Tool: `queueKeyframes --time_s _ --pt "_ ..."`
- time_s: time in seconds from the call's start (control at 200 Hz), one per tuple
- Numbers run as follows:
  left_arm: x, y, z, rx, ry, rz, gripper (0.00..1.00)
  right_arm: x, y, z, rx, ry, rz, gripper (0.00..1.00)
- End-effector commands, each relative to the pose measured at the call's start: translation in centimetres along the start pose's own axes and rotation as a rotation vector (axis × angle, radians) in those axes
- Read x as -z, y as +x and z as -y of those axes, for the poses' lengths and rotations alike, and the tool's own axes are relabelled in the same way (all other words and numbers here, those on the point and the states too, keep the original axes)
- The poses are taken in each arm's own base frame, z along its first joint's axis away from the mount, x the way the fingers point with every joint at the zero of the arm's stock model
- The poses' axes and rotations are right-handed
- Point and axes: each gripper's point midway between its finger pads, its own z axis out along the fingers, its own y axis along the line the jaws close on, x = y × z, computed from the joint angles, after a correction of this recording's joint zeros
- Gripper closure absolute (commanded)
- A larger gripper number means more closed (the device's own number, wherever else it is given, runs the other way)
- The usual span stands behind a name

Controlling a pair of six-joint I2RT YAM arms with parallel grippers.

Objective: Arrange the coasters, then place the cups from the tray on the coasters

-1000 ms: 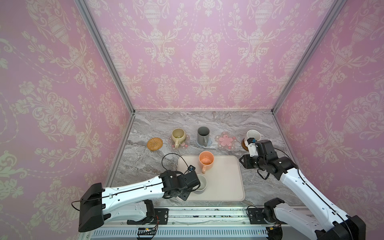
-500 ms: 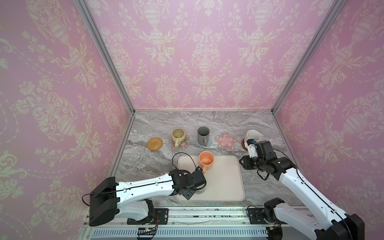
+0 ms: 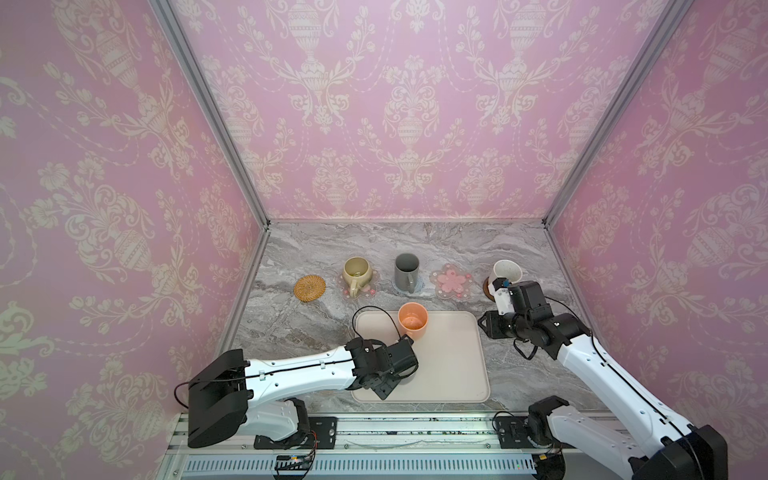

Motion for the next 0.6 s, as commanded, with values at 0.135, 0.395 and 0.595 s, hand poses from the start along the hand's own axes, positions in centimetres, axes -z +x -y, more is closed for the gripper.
queueKeyframes --time_s 0.135,0.395,0.595 --pt "-0.10 -0.96 0.58 0.026 0.044 0.055 0.57 -0.29 0.65 0.12 0.010 0.004 -0.012 0.63" --pt "-0.21 -0.97 0.70 0.032 0.052 0.062 0.70 -0.23 0.69 0.07 0.004 0.000 -0.011 0.63" --pt "-0.12 -1.35 0.27 0.025 0.022 0.071 0.78 -0.02 0.58 -0.10 0.003 -0.007 -0.005 0.63"
